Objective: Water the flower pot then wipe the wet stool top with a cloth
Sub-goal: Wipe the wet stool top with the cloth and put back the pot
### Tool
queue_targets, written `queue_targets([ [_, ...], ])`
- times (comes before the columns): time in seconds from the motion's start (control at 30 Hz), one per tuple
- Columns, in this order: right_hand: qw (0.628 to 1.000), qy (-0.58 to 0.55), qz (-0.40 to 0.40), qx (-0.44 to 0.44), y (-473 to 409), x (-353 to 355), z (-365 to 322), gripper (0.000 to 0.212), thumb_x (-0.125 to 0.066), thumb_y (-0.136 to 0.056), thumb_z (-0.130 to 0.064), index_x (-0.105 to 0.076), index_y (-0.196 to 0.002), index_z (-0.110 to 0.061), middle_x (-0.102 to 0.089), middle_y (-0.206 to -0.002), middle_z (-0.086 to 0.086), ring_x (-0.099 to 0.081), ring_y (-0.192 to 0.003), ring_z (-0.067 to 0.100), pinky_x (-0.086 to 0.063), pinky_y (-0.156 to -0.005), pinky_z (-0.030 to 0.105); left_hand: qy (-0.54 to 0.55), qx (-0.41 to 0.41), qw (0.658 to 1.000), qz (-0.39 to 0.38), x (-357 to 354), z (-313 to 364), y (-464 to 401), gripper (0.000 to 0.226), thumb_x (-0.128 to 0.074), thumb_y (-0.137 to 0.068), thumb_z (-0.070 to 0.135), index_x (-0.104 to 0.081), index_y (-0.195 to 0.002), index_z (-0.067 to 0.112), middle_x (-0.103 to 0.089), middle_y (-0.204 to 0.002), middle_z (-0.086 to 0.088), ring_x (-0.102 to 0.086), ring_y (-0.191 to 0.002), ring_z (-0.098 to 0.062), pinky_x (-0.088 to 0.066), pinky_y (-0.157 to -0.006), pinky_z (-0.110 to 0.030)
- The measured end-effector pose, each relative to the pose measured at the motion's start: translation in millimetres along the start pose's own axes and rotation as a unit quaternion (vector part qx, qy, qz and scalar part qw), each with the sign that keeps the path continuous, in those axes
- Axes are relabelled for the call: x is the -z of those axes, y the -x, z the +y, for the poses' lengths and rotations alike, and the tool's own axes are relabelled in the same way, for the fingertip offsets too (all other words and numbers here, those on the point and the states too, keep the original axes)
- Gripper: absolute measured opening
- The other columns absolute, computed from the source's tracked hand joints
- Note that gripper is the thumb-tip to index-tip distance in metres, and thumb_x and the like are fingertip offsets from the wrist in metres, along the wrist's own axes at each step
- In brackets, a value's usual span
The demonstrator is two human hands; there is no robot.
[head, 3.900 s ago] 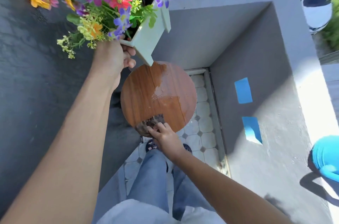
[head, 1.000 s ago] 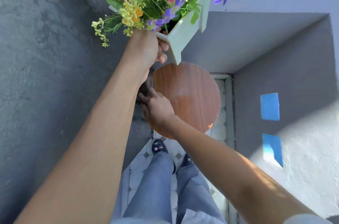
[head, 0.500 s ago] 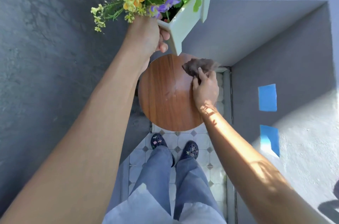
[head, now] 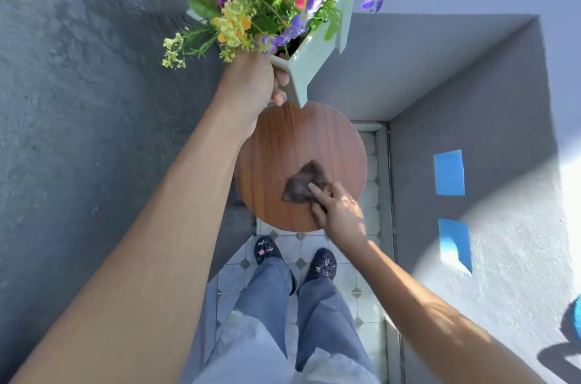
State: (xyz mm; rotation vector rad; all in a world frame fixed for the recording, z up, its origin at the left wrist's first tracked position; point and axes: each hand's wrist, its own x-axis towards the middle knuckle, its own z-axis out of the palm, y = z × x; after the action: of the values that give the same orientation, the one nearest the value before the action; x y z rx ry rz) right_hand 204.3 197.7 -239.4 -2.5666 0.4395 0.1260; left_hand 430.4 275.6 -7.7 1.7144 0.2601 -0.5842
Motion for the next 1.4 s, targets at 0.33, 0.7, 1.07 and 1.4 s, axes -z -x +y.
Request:
queue_targets([
  [0.33, 0.999, -0.034, -0.006, -0.042, 9, 3, -23, 0.042, -0.055, -0.087, -0.019, -0.061, -0.129, -0.023, -0.053, -0.11, 0.011, -0.058, -0.092, 0.03, -0.057, -0.068, 0.039, 0.076, 0.048, 0.996, 0.015, -39, -23, 29, 0.03, -0.027, -0.091, -0.006, -0.053, -0.079, 0.003, -0.051, -0.066, -0.008, -0.049, -0.044, -0.006, -0.031, -0.036, -0.018],
  [0.7, 0.92, -0.22, 0.002, -0.323, 89, 44, 28, 0.044, -0.056, -0.092, -0.036, -0.051, -0.129, -0.013, -0.052, -0.097, -0.013, -0.058, -0.112, 0.023, -0.045, -0.089, 0.025, 0.03, 0.115, 0.993, 0.026, -50, -82, 101, 0.034, -0.026, -0.09, -0.006, -0.055, -0.084, 0.01, -0.05, -0.071, -0.003, -0.042, -0.054, -0.012, -0.029, -0.051, -0.024],
  [1.07, 0.918, -0.252, 0.106, -0.288, 117, 99, 33, 0.027, -0.047, -0.095, -0.022, -0.069, -0.11, -0.017, -0.073, -0.092, 0.009, -0.065, -0.088, 0.027, -0.049, -0.075, 0.032, 0.056, 0.221, 0.96, 0.16, -93, -262, 77, 0.106, -0.056, -0.044, 0.047, -0.039, -0.14, 0.006, -0.049, -0.141, -0.018, -0.057, -0.119, -0.034, -0.047, -0.101, -0.052],
  [1.4, 0.868, -0.371, 0.112, -0.309, 164, 107, 17, 0.022, -0.046, -0.094, -0.021, -0.064, -0.083, -0.021, -0.063, -0.071, -0.006, -0.055, -0.07, 0.012, -0.045, -0.068, 0.029, 0.03, 0.202, 0.975, 0.093, -137, -328, 28, 0.056, -0.058, -0.077, 0.036, -0.05, -0.131, 0.025, -0.049, -0.144, -0.004, -0.045, -0.132, -0.026, -0.04, -0.109, -0.048],
])
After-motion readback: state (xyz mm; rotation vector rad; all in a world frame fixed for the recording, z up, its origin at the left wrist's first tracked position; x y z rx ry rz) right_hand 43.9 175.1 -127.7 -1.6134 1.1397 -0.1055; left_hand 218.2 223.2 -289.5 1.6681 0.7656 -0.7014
